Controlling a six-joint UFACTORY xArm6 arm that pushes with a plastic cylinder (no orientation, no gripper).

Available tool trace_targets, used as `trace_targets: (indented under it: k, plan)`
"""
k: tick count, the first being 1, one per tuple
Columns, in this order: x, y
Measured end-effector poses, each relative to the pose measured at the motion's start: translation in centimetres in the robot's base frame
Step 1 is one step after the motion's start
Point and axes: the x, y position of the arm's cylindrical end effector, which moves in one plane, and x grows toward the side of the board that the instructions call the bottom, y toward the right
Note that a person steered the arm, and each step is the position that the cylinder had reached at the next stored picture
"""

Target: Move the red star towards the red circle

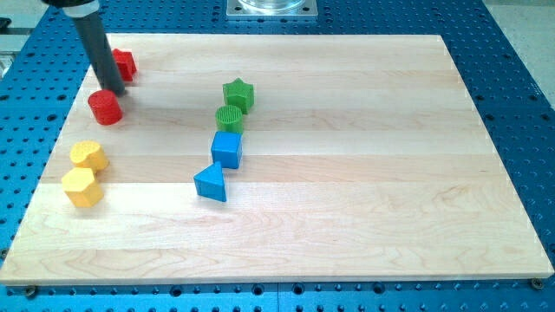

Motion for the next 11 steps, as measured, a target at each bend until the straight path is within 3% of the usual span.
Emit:
trace_targets:
  k: [3,4,6,7,8,9,11]
  plan:
    - [4.4,0.7]
    - [2.5,-4.6]
    - [-7.9,-3.2]
    - [-6.6,1.9]
    - [-3.8,2.8]
    - [-6.2,6.9]
    - [-1.4,4.7]
